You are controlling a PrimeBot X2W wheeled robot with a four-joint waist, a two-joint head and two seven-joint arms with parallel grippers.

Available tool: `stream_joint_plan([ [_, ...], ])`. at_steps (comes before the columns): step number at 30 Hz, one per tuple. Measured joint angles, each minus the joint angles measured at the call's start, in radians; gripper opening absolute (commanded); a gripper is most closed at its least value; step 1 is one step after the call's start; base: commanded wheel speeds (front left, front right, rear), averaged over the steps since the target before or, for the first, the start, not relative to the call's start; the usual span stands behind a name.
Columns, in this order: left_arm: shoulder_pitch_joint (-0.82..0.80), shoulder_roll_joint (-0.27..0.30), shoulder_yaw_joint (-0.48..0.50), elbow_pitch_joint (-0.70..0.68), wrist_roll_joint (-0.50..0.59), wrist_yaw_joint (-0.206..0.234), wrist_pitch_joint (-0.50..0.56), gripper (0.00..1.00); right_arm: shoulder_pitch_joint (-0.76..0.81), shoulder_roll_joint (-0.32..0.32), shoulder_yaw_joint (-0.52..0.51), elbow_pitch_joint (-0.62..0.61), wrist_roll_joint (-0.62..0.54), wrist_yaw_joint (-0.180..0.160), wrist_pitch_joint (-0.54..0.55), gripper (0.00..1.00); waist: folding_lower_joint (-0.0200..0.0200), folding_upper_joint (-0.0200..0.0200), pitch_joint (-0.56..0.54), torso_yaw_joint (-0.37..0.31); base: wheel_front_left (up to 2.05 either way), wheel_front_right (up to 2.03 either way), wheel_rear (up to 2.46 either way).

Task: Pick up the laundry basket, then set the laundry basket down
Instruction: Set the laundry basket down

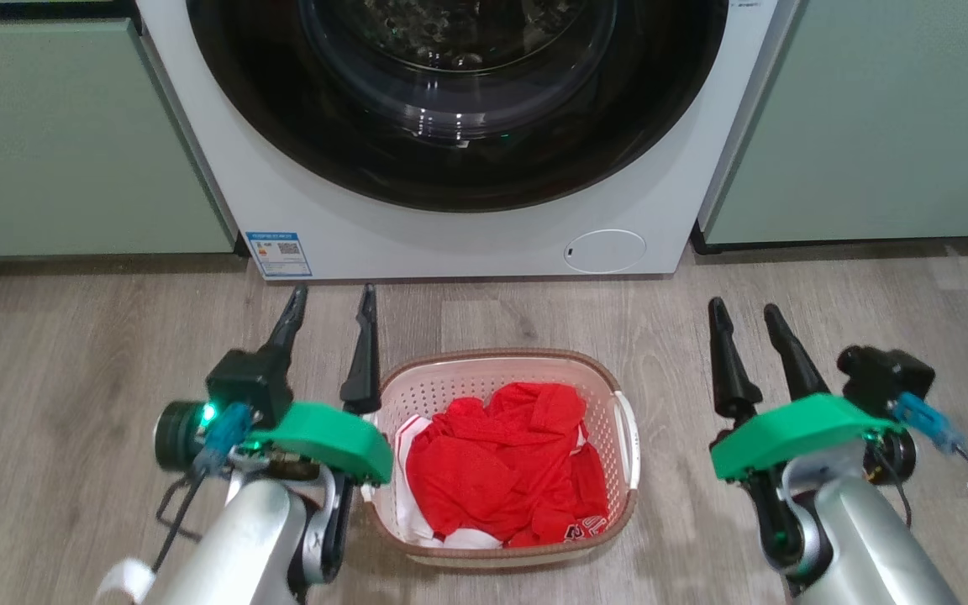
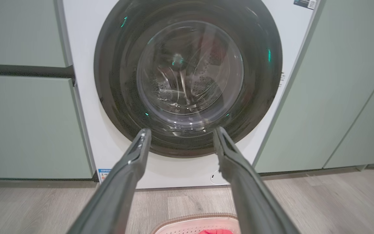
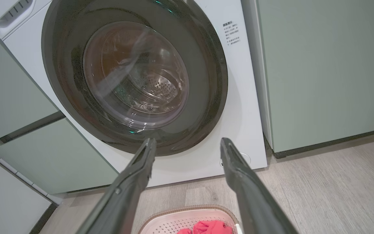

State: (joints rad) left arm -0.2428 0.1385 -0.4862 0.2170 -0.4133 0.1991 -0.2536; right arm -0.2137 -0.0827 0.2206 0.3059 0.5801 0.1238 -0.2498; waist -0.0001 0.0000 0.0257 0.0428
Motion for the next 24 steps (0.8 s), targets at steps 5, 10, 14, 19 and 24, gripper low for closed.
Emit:
stream_joint_plan([
  [5,0.081,-0.027,0.062,-0.065,0.067,-0.062,0.0,1.0,0.067,0.015,-0.046,-0.082,-0.043,0.0,0.0,1.0,0.0,0.0,0.006,0.005,0.0,0.0,0.0],
  [10,0.145,-0.056,0.1,-0.076,0.12,-0.119,0.0,1.0,0.127,0.022,-0.071,-0.12,-0.07,0.0,0.0,1.0,0.0,0.0,0.007,0.007,0.0,0.0,0.0],
  [14,0.158,-0.07,0.14,-0.093,0.143,-0.141,0.0,1.0,0.146,0.026,-0.071,-0.13,-0.079,0.0,0.0,1.0,0.0,0.0,0.003,0.002,0.0,0.0,0.0],
  [19,0.159,-0.081,0.171,-0.101,0.168,-0.173,0.0,1.0,0.146,0.026,-0.071,-0.138,-0.077,0.0,0.0,1.0,0.0,0.0,-0.005,-0.007,0.0,0.0,0.0],
  [24,0.166,-0.082,0.179,-0.101,0.176,-0.183,0.0,1.0,0.146,0.026,-0.07,-0.137,-0.078,0.0,0.0,1.0,0.0,0.0,-0.007,-0.01,0.0,0.0,0.0],
])
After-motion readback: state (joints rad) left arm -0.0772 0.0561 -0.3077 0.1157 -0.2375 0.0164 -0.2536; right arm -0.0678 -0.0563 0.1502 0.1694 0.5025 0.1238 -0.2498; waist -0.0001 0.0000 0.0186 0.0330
